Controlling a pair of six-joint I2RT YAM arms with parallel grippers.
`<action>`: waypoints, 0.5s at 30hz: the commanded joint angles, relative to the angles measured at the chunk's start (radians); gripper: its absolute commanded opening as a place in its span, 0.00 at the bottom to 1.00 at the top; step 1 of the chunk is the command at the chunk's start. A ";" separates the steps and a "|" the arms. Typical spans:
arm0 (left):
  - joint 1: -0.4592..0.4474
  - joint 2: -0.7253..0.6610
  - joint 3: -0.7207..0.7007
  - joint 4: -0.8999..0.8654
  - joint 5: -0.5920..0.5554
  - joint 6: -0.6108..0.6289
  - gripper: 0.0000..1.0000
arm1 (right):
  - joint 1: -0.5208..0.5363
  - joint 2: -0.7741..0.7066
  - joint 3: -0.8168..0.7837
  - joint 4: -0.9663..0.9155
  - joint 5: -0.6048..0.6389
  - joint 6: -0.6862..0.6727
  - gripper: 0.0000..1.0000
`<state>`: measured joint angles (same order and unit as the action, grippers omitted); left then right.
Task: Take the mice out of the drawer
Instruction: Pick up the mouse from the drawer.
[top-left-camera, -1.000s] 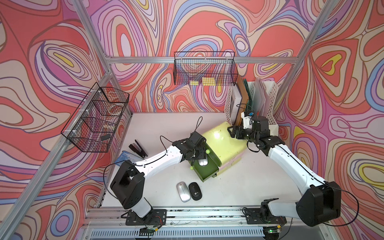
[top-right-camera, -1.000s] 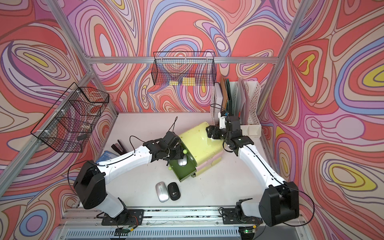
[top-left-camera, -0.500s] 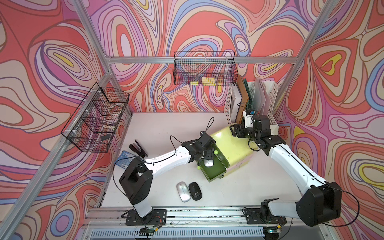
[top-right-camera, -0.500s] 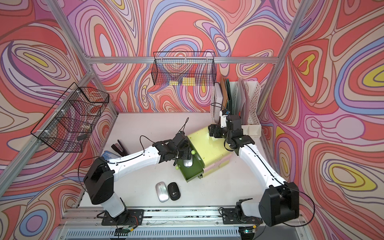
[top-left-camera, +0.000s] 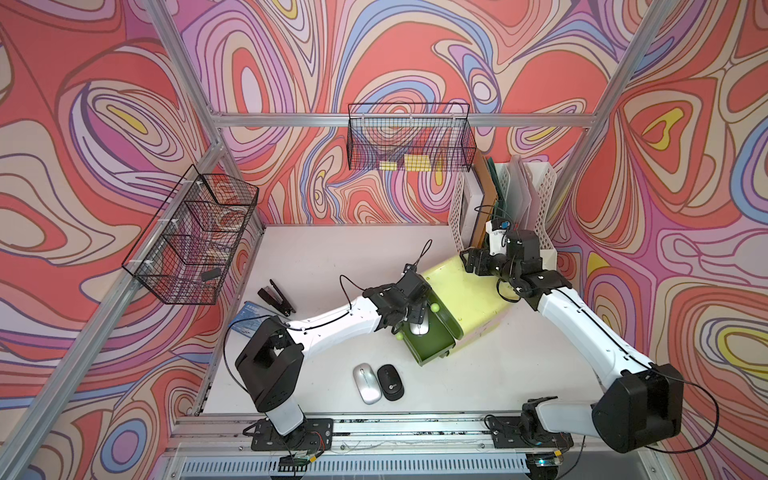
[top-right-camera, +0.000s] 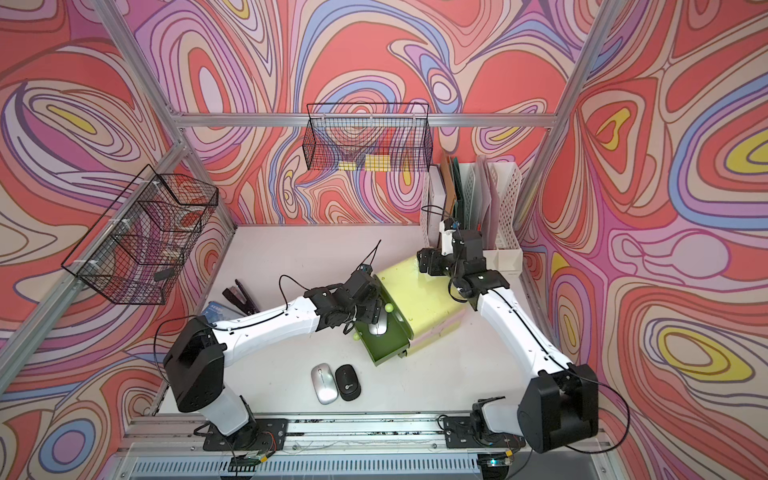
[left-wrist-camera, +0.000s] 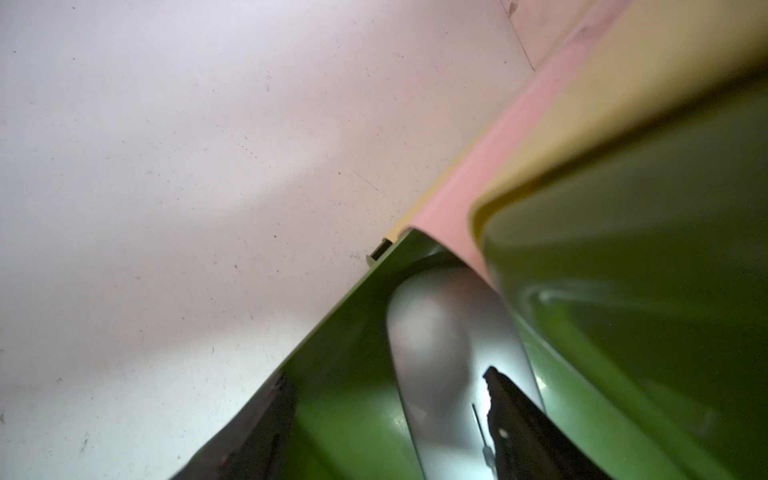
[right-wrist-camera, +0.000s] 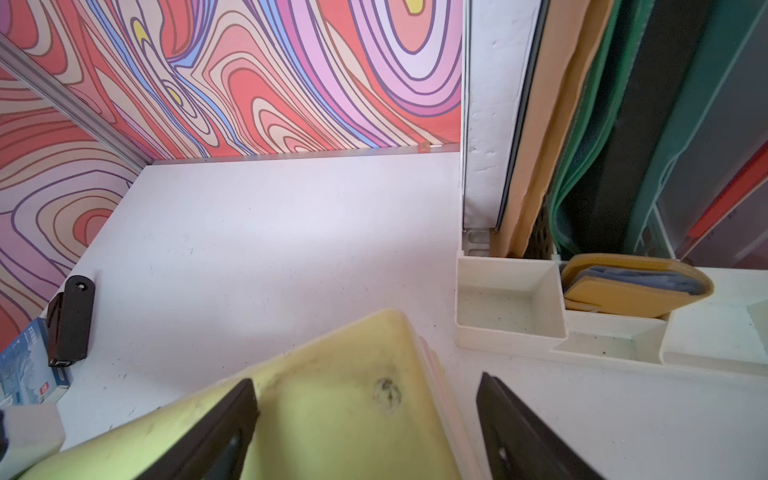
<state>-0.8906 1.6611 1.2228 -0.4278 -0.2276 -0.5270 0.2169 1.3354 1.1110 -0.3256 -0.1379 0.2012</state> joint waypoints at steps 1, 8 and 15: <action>-0.099 -0.030 -0.104 0.016 0.098 0.171 0.78 | 0.026 0.041 -0.034 -0.104 -0.057 0.037 0.87; -0.079 -0.371 -0.266 0.156 -0.136 0.178 0.89 | 0.049 0.036 0.064 -0.152 0.012 0.014 0.86; 0.016 -0.548 -0.282 0.053 -0.140 0.217 0.92 | 0.341 0.038 0.280 -0.351 0.238 -0.047 0.85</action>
<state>-0.8921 1.1446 0.9508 -0.3218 -0.3374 -0.3496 0.4370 1.3663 1.3045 -0.5423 0.0490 0.1730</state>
